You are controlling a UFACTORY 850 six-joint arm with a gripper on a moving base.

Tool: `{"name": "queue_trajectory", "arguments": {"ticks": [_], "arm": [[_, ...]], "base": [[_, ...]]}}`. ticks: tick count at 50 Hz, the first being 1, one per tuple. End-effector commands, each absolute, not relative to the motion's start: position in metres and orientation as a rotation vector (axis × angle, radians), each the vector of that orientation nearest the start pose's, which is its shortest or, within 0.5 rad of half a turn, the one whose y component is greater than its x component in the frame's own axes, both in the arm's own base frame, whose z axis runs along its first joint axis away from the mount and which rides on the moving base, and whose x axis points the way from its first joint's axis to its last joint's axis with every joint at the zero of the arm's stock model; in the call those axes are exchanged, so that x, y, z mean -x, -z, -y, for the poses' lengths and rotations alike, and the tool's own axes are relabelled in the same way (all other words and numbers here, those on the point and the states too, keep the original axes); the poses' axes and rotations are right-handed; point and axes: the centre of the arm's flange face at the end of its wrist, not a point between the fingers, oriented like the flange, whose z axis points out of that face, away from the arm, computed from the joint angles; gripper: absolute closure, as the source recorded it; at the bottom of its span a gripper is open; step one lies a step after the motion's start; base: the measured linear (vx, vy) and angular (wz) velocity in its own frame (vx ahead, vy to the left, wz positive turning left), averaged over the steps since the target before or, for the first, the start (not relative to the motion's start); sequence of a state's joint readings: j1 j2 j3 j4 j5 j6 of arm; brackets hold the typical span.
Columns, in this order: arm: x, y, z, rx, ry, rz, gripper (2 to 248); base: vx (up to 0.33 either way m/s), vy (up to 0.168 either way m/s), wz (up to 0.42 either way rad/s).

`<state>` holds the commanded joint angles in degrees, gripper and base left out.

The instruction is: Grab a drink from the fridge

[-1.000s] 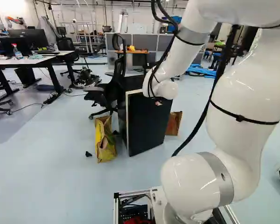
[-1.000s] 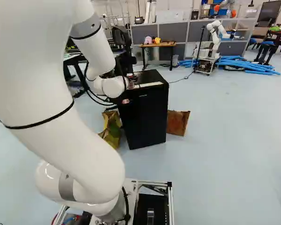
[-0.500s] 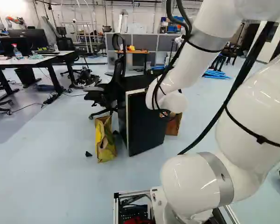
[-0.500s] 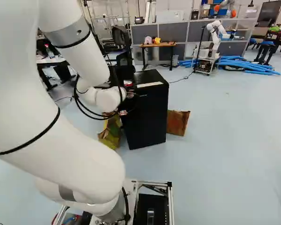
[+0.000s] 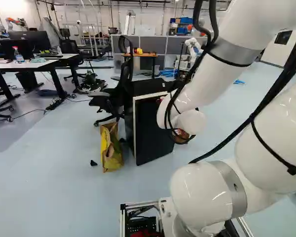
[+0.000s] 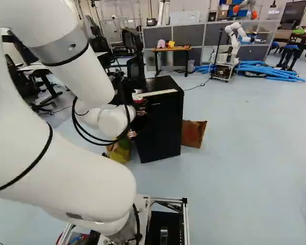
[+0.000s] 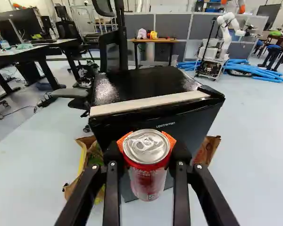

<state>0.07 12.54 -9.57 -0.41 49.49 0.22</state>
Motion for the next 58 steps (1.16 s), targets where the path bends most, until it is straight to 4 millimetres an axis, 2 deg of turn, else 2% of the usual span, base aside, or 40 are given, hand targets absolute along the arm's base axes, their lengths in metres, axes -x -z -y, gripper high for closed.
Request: {"name": "queue_trajectory", "arguments": {"ticks": [25, 58], "arm": [[-0.274, -0.367, 0.000, 2.556, 1.825, 0.001, 150], [-0.270, -0.366, 0.000, 2.558, 1.824, 0.000, 150]], "base": [[0.000, 0.000, 0.000], [0.000, 0.000, 0.000]]}}
